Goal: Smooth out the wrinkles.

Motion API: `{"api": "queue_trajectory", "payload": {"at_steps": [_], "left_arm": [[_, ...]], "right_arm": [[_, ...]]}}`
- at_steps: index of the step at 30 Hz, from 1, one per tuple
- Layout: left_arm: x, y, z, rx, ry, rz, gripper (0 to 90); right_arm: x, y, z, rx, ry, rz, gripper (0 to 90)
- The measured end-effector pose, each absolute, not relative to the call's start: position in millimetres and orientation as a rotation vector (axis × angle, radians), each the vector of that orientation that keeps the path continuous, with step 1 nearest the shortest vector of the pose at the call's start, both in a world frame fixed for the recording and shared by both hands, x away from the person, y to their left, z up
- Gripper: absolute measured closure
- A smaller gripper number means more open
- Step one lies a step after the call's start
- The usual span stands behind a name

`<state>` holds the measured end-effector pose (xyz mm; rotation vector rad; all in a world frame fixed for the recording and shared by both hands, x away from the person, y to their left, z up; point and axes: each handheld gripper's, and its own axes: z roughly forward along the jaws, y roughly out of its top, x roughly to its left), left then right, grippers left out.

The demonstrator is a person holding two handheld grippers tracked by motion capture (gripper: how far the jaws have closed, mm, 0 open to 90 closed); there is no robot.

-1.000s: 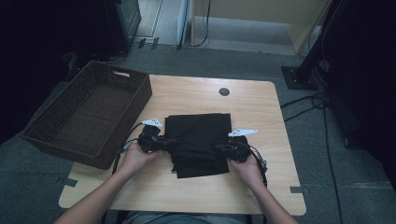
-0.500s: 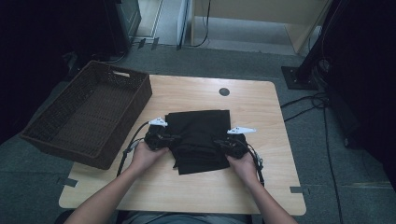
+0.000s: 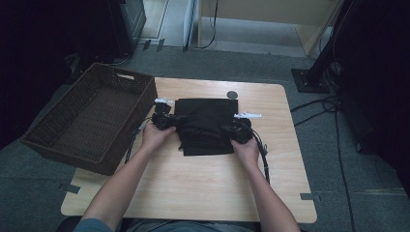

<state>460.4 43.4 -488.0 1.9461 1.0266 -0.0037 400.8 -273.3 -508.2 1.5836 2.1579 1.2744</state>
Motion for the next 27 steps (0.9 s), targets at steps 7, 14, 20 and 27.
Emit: {"api": "queue_trajectory", "payload": {"at_steps": [7,14,20,27], "left_arm": [[423,46,-453,1.973,0.922,0.06,83.6],[387,49,-458,2.004,0.929,-0.036,76.7],[363,54,-457,2.023,0.922,-0.088,68.2],[358,64,-437,1.987,0.926,-0.057,66.4]], "right_arm": [[377,-284,-474,1.468,2.16,1.337,84.4],[350,-291,-473,1.432,2.239,1.308,72.2],[329,-292,-470,1.414,2.299,1.286,70.3],[318,-291,-447,1.373,2.255,1.332,71.8]]}}
